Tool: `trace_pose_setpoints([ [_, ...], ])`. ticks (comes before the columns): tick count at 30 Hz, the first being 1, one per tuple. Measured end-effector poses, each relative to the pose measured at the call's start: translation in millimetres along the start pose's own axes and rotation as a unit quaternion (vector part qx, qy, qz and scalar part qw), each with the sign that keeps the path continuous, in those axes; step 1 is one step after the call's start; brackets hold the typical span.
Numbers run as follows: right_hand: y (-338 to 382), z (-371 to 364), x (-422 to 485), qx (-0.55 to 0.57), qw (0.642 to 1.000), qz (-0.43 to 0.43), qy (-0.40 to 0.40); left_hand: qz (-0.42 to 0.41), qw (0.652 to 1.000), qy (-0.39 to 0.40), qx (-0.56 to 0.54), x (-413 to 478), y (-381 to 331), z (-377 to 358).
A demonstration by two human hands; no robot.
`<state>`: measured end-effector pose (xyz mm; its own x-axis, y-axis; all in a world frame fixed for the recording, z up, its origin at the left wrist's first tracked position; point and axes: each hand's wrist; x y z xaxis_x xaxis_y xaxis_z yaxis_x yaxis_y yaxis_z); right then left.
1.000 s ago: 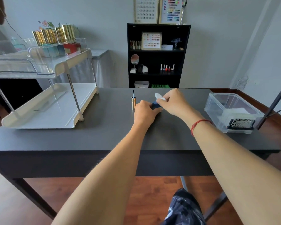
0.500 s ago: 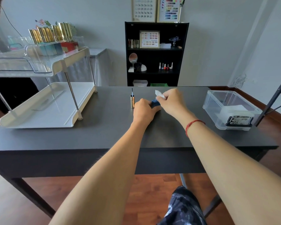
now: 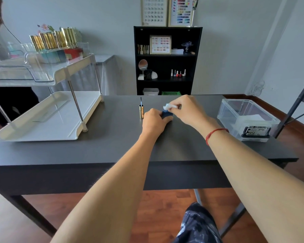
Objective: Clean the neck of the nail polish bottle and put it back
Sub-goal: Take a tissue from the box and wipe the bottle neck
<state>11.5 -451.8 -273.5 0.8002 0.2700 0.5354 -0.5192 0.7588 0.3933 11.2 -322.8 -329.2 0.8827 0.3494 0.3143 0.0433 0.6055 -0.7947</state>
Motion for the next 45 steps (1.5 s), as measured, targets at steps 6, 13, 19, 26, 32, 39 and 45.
trace_pose_setpoints([
  [6, 12.6, 10.1, 4.5, -0.107, 0.993, 0.028, 0.051, -0.002, 1.0, -0.002, 0.003, 0.2, 0.1, -0.1],
  [13, 14.9, 4.8, 4.6, -0.08, 0.995, -0.008, 0.053, 0.0, 1.0, 0.001, 0.001, -1.9, -1.5, 1.3],
  [19, -1.5, 8.4, 4.0, 0.116, 0.99, -0.084, -0.005, -0.004, 1.0, 0.01, 0.018, -1.1, -1.8, 2.9],
  [26, -1.4, -6.0, 2.6, 0.185, 0.963, -0.194, -0.002, -0.005, 1.0, 0.002, 0.022, -1.1, -0.6, 1.0],
  [32, 0.6, -14.8, 1.8, 0.194, 0.958, -0.21, 0.004, -0.004, 1.0, -0.002, 0.022, -0.2, -0.8, 1.8],
  [39, -11.0, -0.5, -2.8, 0.221, 0.947, -0.231, -0.025, -0.014, 0.999, 0.006, 0.032, -1.5, -2.0, 2.8],
  [45, -29.0, 6.1, -6.2, 0.201, 0.948, -0.248, 0.003, -0.018, 0.999, 0.018, 0.035, -5.9, -3.1, 6.2],
])
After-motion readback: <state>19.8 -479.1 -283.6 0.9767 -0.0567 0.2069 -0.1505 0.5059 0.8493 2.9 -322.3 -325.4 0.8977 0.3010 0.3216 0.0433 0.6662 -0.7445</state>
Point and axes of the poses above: each hand's wrist, its own x-axis towards the middle knuckle, its own z-axis out of the back of the hand, y = z × x, and after that the axes turned 8 degrees about -y, right-handed
